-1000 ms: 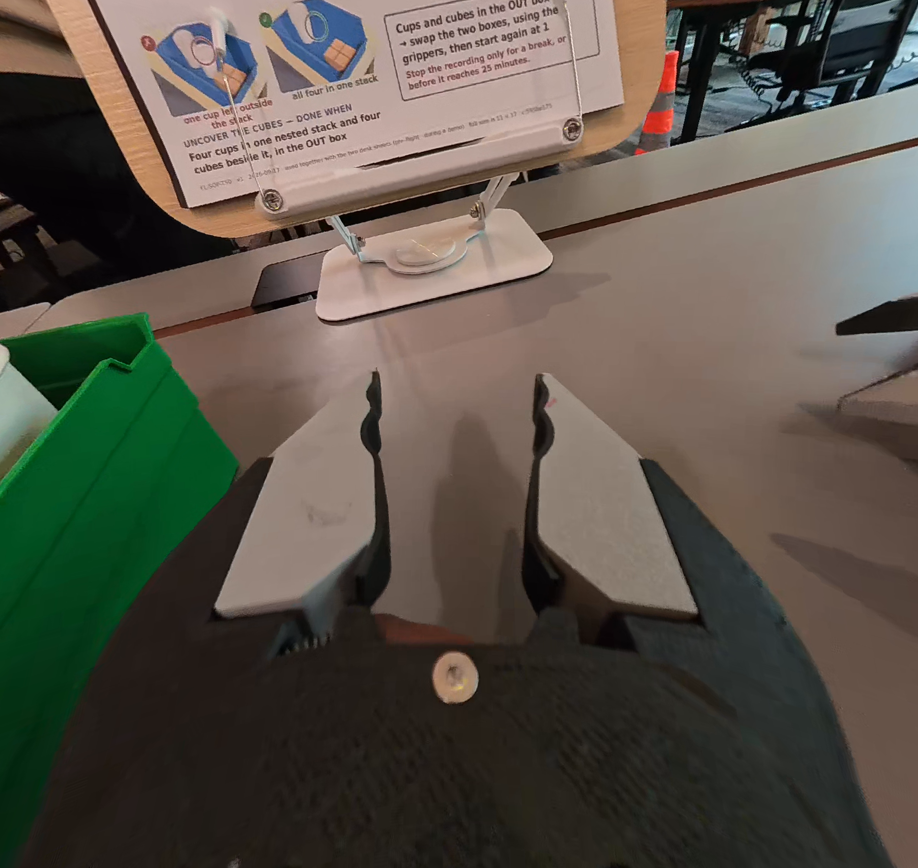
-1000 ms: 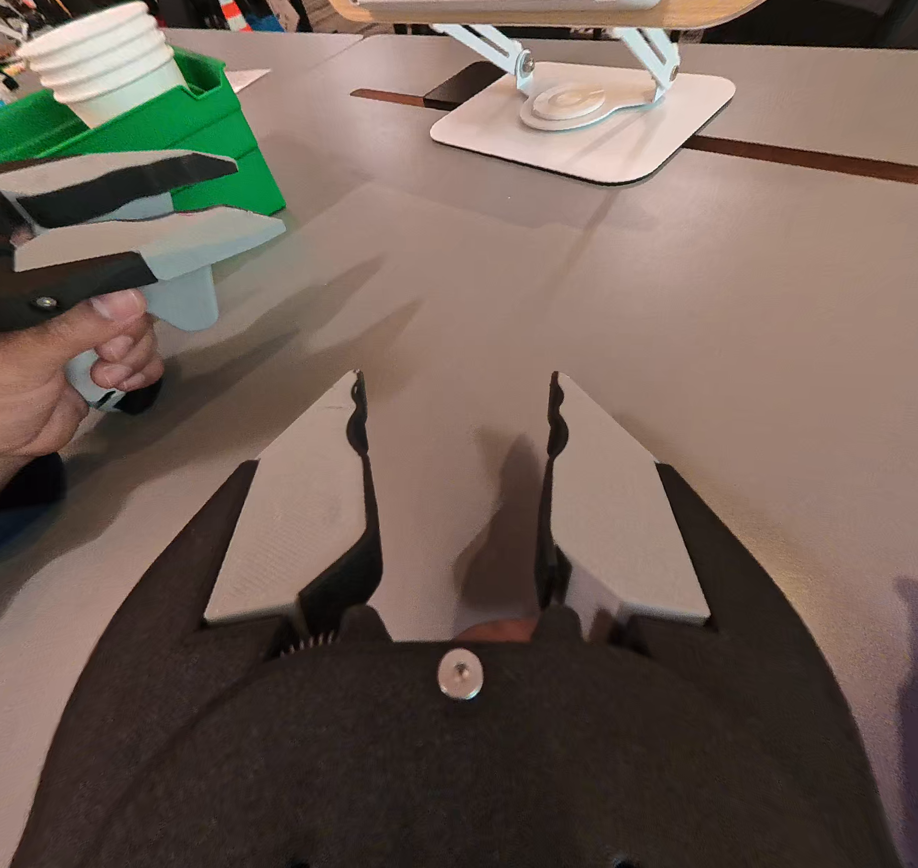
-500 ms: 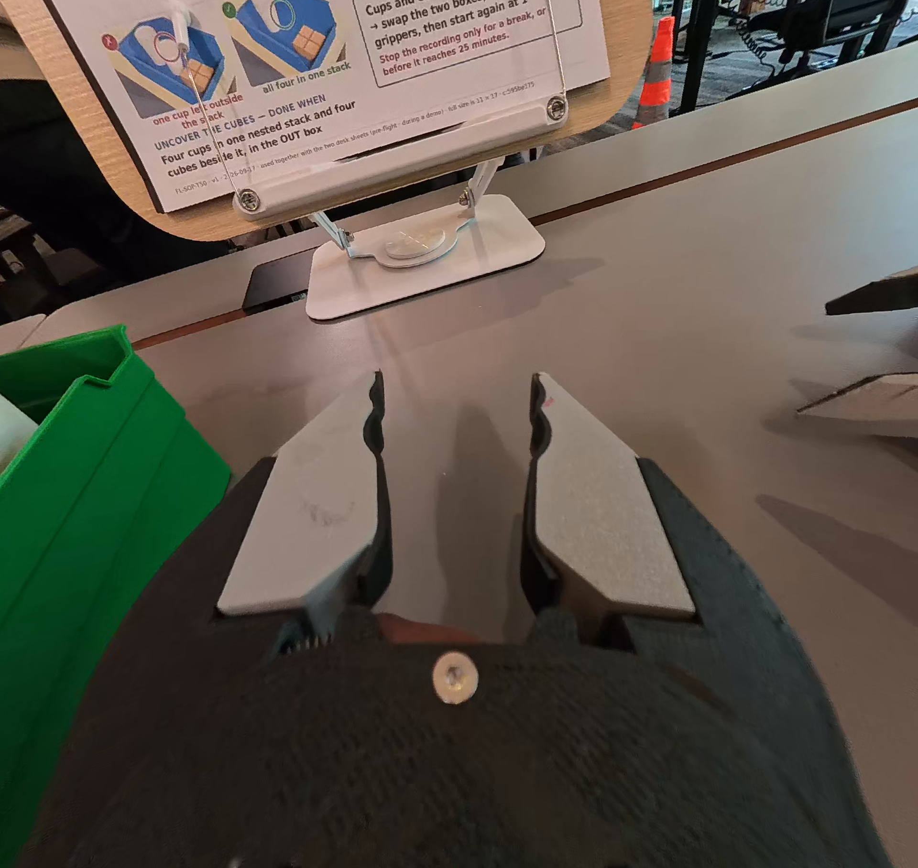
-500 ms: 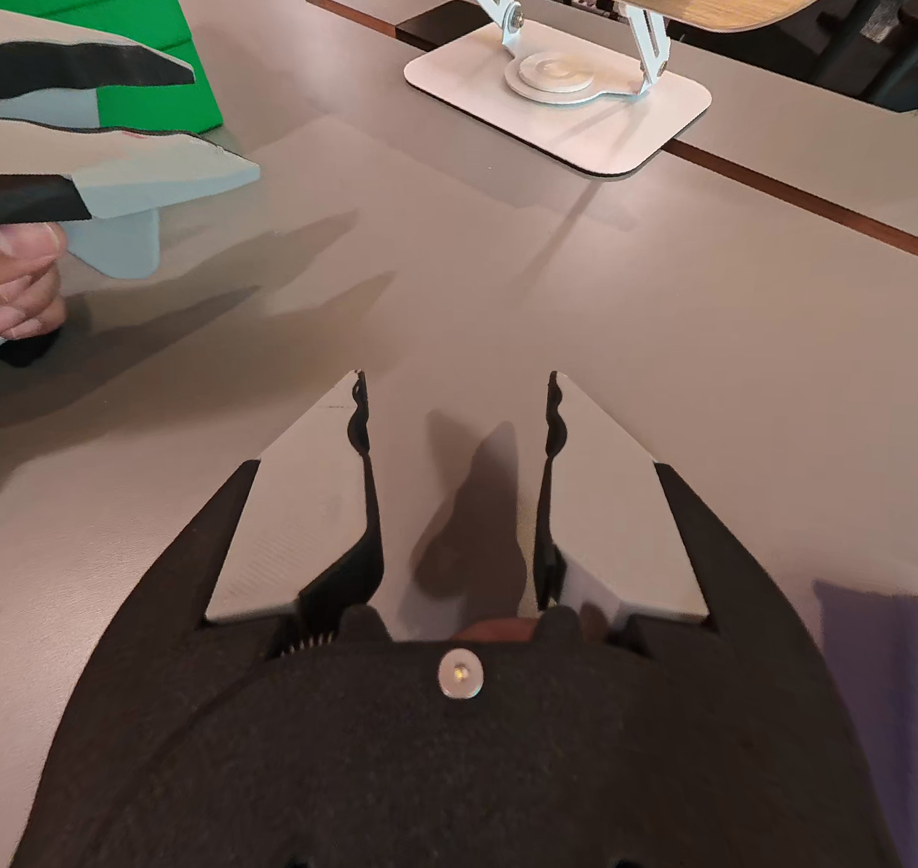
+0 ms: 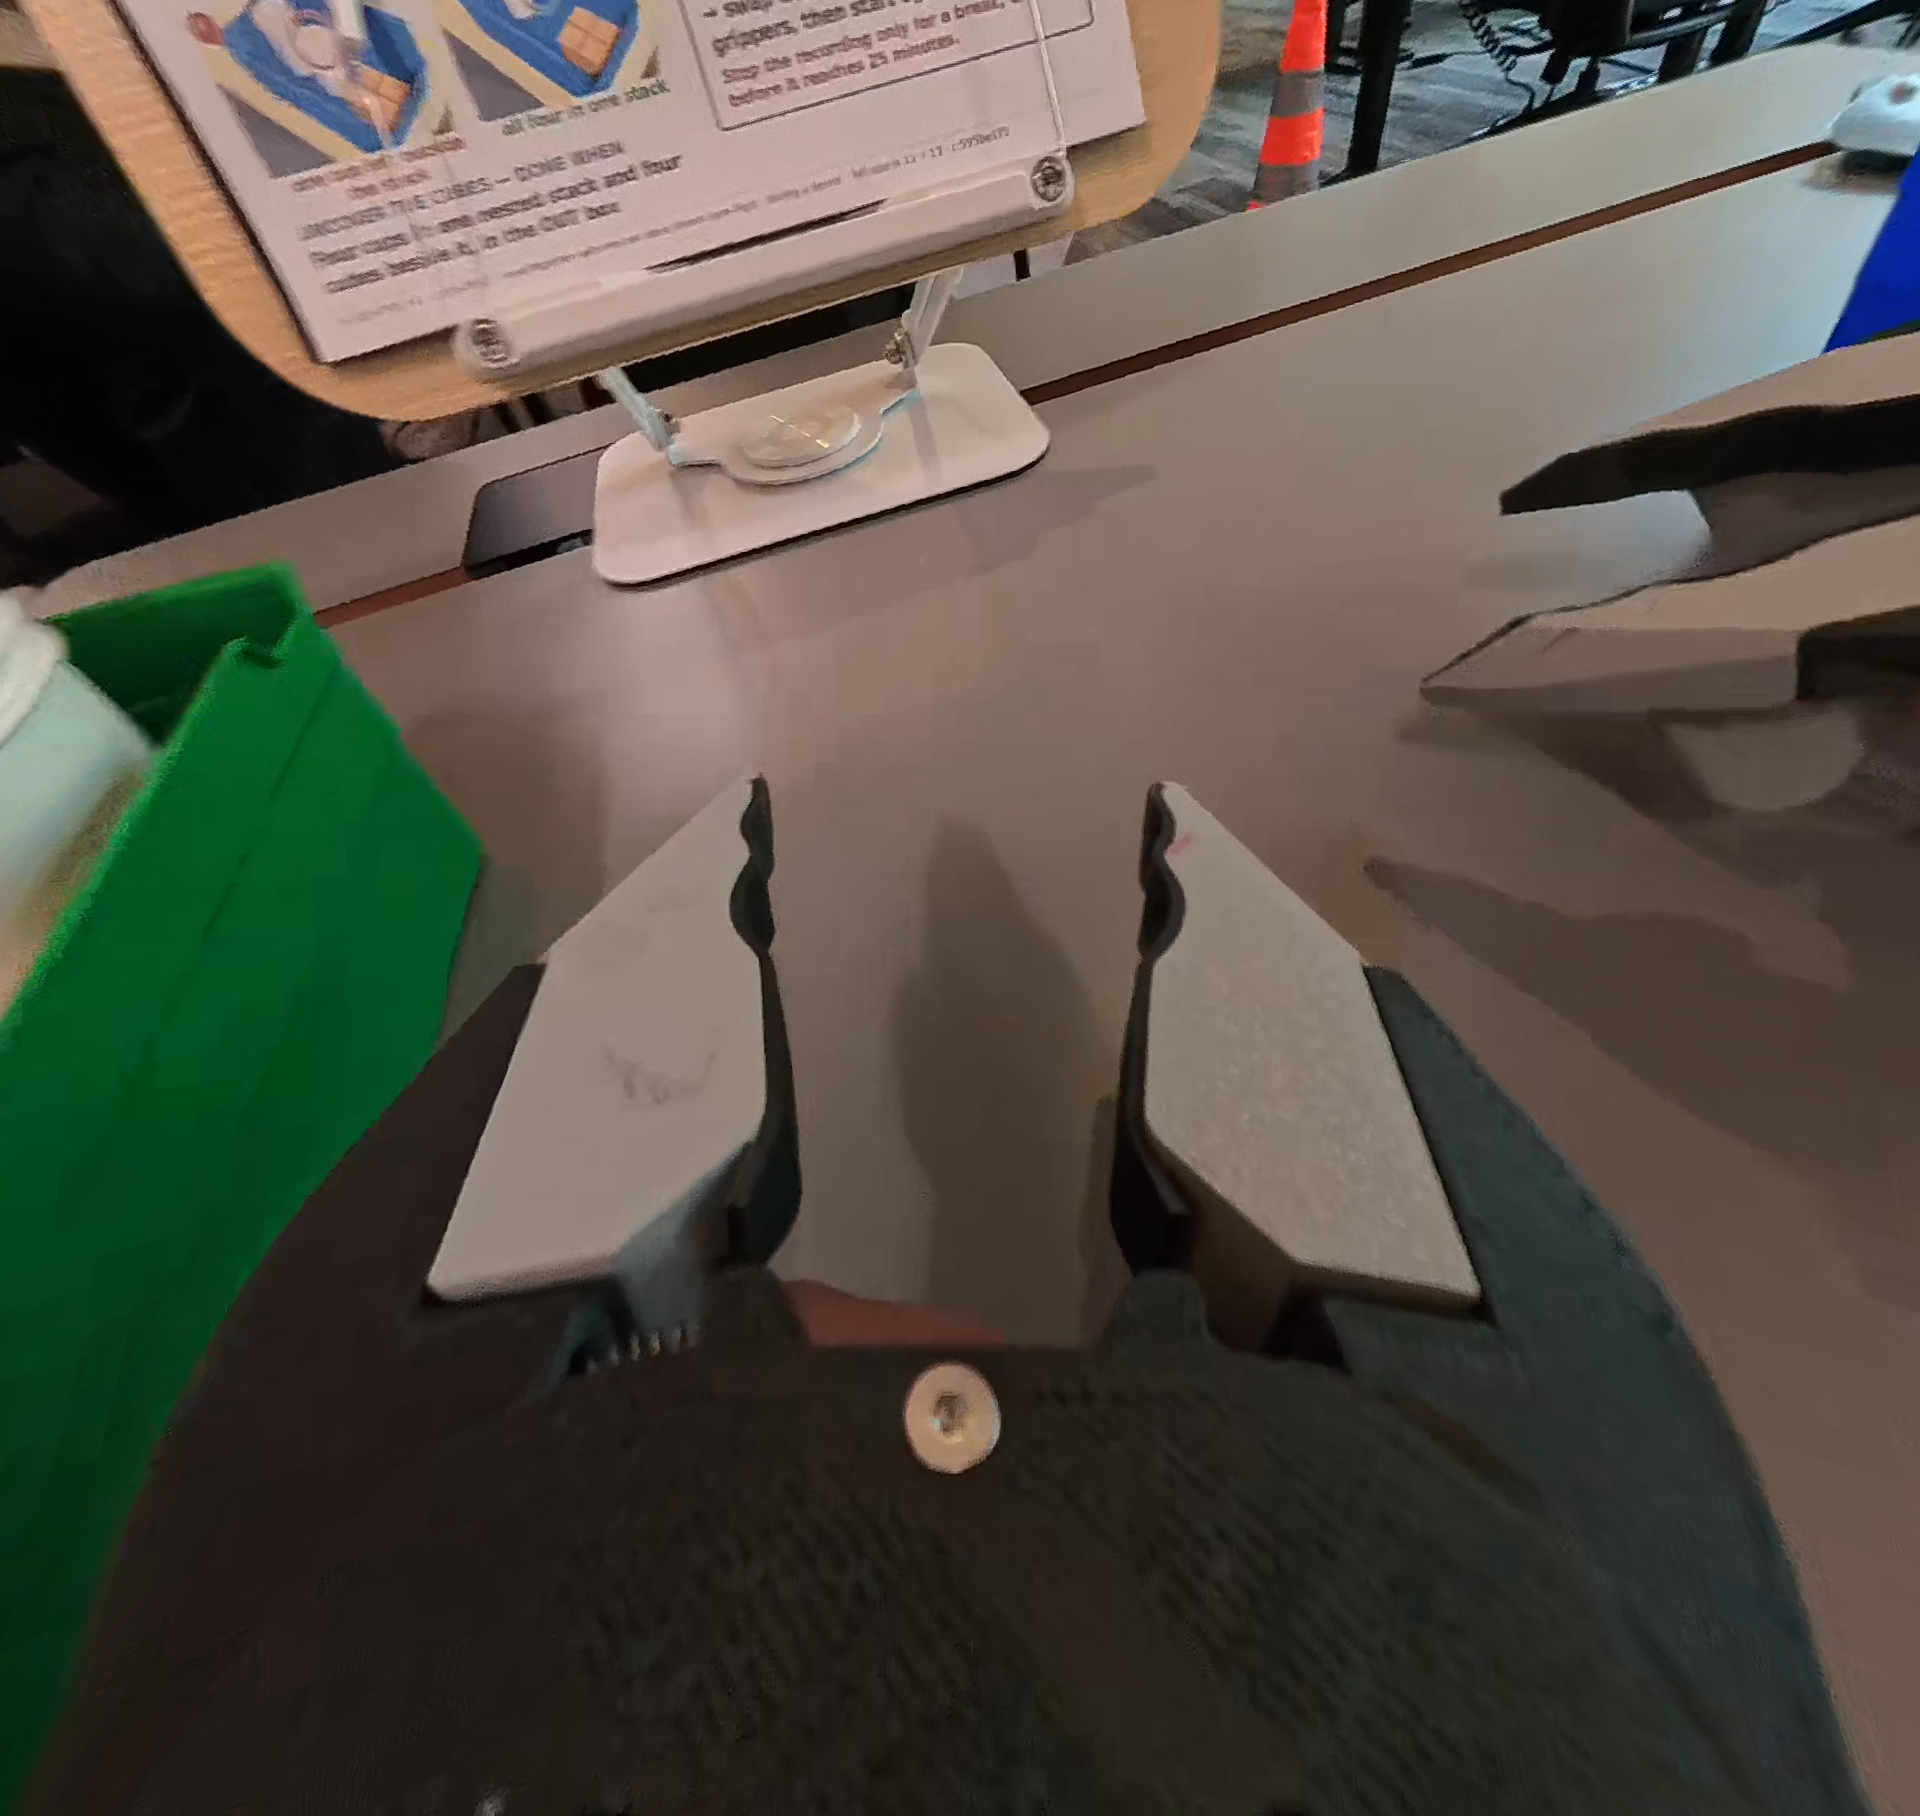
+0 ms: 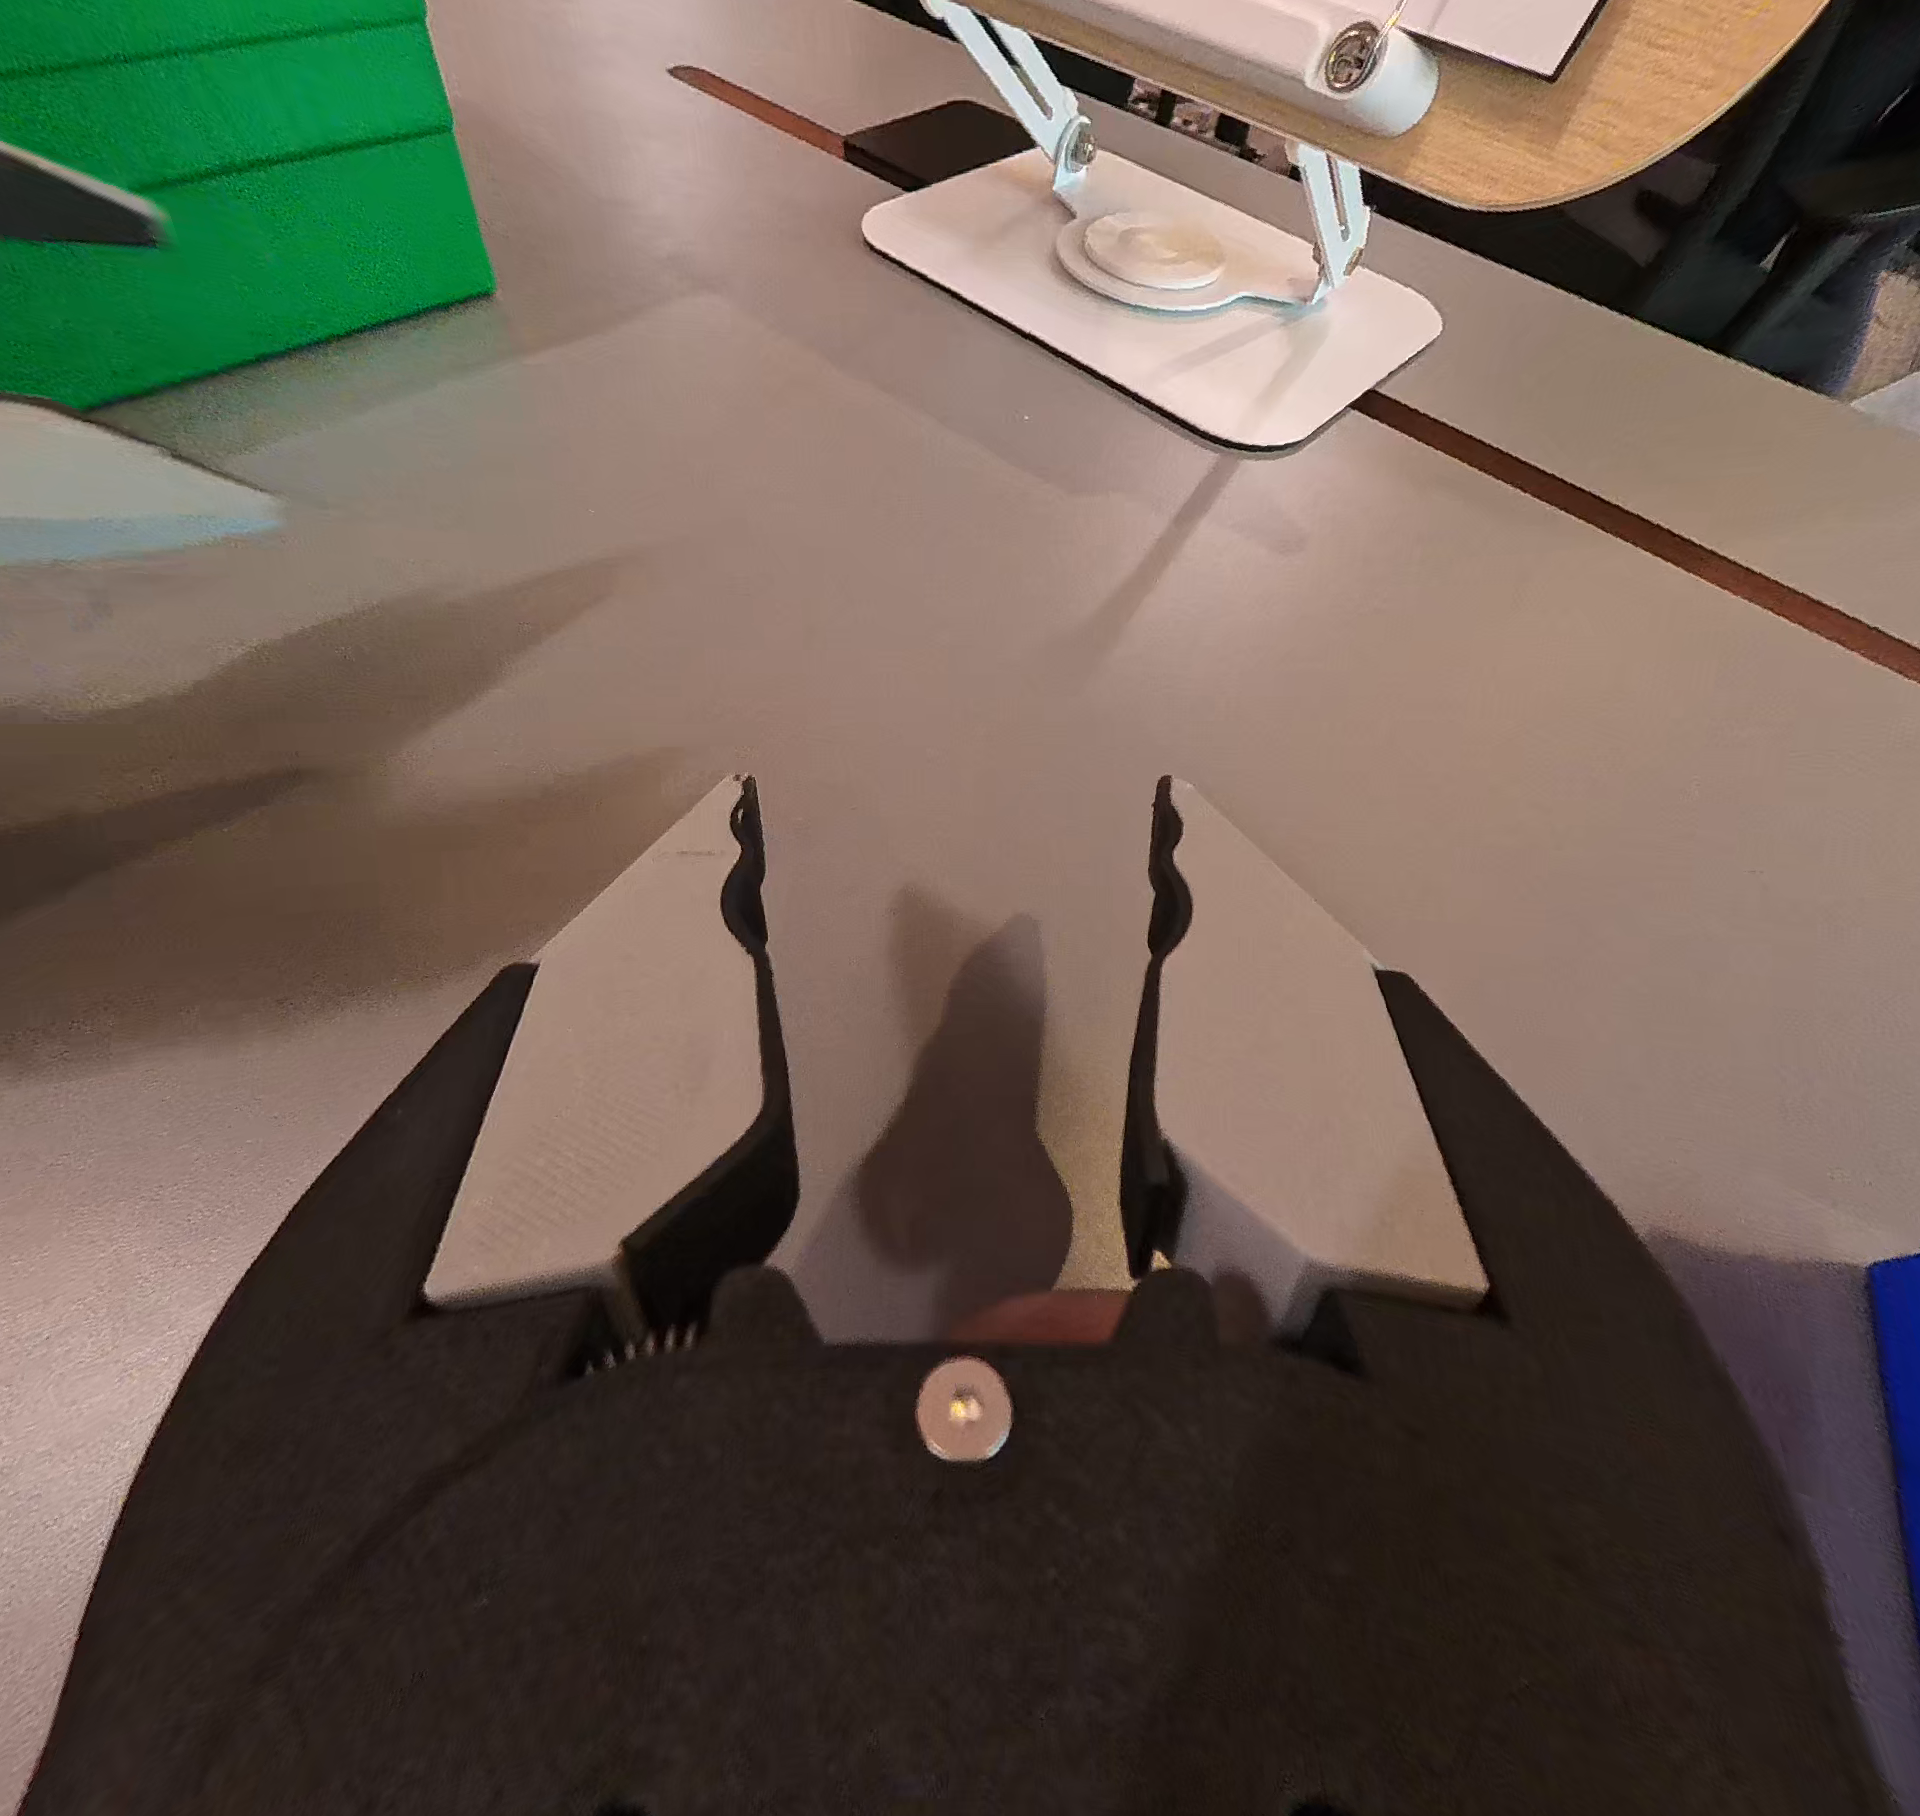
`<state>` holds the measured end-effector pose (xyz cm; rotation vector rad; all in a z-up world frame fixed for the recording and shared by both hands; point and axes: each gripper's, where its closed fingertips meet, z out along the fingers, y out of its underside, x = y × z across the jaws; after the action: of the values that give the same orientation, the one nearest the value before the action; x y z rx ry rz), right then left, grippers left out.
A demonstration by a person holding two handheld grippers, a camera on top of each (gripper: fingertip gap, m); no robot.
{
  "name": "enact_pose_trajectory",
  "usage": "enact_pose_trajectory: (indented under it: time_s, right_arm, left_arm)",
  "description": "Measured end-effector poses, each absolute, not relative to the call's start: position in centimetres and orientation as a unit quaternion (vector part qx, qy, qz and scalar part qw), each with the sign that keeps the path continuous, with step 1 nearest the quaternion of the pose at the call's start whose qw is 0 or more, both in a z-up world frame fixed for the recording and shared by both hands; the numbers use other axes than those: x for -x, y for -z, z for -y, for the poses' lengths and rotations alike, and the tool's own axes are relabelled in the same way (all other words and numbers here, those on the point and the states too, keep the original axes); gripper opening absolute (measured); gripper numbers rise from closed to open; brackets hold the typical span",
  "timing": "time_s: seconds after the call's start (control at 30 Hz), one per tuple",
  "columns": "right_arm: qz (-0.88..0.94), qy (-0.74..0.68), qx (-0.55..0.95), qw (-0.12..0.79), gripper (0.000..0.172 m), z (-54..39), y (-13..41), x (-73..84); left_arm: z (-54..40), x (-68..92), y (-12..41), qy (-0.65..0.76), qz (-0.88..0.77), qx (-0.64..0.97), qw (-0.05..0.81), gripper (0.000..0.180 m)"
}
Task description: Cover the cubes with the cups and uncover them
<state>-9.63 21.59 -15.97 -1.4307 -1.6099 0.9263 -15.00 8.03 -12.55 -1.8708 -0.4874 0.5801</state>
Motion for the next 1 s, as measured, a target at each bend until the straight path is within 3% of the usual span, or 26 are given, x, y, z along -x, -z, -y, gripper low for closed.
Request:
enact_pose_trajectory:
  time_s: [0.2,0.3,0.4,0.47,0.53,0.73,1.0]
  right_arm:
    - [0.628,-0.375,0.573,0.369,0.070,-21.8,16.2,9.7]
    - [0.632,-0.369,0.572,0.371,0.070,-21.7,16.3,9.8]
    - [0.639,-0.360,0.566,0.378,0.069,-21.5,16.4,9.8]
    - [0.644,-0.353,0.560,0.383,0.069,-21.4,16.4,9.8]
    - [0.649,-0.346,0.557,0.386,0.068,-21.3,16.5,9.8]
    - [0.649,-0.342,0.551,0.397,0.066,-21.2,16.3,9.8]
    - [0.654,-0.338,0.547,0.399,0.065,-21.3,16.3,10.1]
  left_arm:
    - [3.2,16.9,3.6,-0.310,0.254,0.735,0.547,0.064]
    - [10.2,22.2,0.9,-0.368,0.306,0.724,0.498,0.062]
    - [14.7,26.8,4.3,-0.318,0.366,0.763,0.428,0.076]
    - [15.9,28.0,8.1,-0.251,0.393,0.793,0.393,0.070]
    - [17.3,29.0,11.4,-0.225,0.433,0.800,0.349,0.081]
    - [19.1,30.6,17.4,-0.235,0.468,0.820,0.231,0.077]
    - [18.7,30.8,17.2,-0.253,0.432,0.833,0.237,0.064]
